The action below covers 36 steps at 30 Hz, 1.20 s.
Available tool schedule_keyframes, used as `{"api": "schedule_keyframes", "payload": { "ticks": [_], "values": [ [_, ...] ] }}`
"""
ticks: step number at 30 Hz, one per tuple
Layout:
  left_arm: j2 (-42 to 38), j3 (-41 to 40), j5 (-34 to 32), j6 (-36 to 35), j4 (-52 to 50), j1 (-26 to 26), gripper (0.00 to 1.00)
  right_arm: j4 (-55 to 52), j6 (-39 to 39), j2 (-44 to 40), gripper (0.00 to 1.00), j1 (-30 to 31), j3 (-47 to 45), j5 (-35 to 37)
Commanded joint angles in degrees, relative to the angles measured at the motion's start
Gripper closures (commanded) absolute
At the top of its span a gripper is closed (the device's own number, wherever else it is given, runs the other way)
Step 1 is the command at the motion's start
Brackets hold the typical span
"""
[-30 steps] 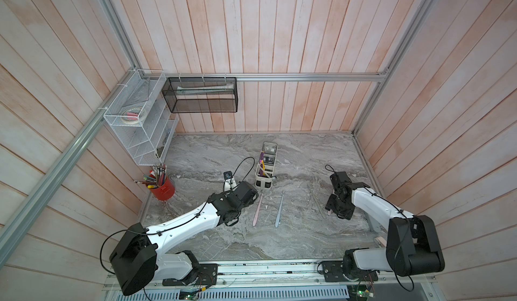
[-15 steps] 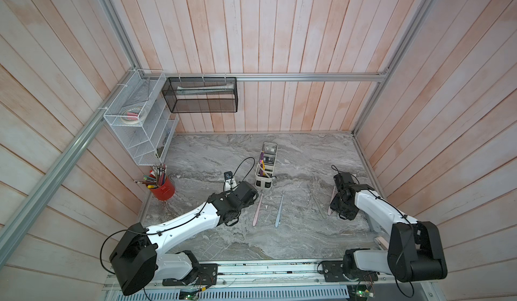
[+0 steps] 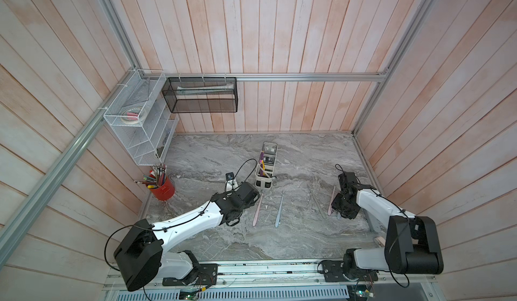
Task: Place the toothbrush into the toothbrush holder
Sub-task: Pick up the toothbrush from the center of the board.
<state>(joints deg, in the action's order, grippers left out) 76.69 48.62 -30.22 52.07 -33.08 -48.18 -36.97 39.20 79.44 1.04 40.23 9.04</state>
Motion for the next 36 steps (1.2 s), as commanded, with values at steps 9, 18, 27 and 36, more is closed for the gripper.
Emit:
{"api": "schedule_keyframes", "payload": {
  "ticks": [9, 18, 27, 36],
  "values": [
    [0.8, 1.9, 0.3, -0.5, -0.9, -0.7, 0.00, 2.5, -1.4, 3.5, 0.59, -0.2, -1.7, -0.5],
    [1.1, 2.1, -0.2, -0.1, -1.5, -1.2, 0.00, 4.9, -1.8, 6.2, 0.71, -0.3, -2.7, -0.5],
    [1.5, 2.4, 0.1, -0.1, -1.4, -1.6, 0.00, 5.4, -1.8, 6.0, 0.77, -0.3, -3.3, -1.0],
    [2.3, 2.3, 0.7, 0.5, -1.1, -2.0, 0.00, 6.1, -1.7, 5.8, 0.84, -0.3, -4.0, -1.6]
  ]
}}
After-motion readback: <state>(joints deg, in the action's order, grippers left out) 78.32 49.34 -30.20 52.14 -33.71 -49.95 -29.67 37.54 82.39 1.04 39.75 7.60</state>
